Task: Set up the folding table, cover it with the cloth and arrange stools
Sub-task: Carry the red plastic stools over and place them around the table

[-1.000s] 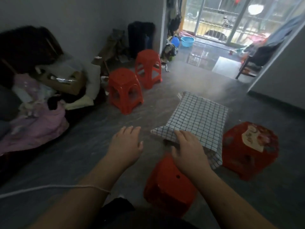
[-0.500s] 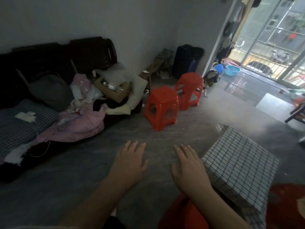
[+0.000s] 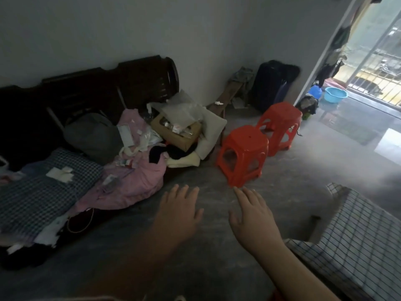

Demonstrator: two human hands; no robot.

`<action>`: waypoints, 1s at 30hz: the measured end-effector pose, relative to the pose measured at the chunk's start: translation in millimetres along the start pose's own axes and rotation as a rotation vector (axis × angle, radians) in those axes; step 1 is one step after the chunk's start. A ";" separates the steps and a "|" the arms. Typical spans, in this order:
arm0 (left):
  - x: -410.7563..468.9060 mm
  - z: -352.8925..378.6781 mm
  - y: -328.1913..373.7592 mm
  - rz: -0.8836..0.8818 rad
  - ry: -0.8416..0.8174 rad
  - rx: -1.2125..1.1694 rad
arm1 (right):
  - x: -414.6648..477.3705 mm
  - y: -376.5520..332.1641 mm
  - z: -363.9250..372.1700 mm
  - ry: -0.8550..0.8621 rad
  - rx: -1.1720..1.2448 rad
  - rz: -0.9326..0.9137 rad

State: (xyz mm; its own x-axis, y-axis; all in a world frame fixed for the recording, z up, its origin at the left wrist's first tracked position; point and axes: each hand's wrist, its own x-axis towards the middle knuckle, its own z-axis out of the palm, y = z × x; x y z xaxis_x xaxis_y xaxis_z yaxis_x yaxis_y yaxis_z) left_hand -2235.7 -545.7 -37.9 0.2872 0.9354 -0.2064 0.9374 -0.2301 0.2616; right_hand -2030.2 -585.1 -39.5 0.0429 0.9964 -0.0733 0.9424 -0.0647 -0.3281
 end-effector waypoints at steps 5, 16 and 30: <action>50.0 -15.3 -11.9 0.001 -0.006 -0.081 | 46.1 1.8 -0.7 -0.029 0.024 0.022; 241.9 -21.1 33.0 0.030 0.003 0.016 | 206.3 89.6 -19.6 0.026 0.123 0.115; 504.0 -41.1 144.9 0.082 -0.014 0.050 | 434.9 236.0 -81.9 -0.011 0.117 0.192</action>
State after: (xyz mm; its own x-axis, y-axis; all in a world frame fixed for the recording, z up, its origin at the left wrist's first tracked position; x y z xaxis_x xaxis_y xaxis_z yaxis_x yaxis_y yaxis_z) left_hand -1963.3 -96.5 -65.3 0.3661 0.9091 -0.1989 0.9190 -0.3195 0.2310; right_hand -1762.0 -162.5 -71.7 0.2134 0.9646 -0.1546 0.8725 -0.2594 -0.4140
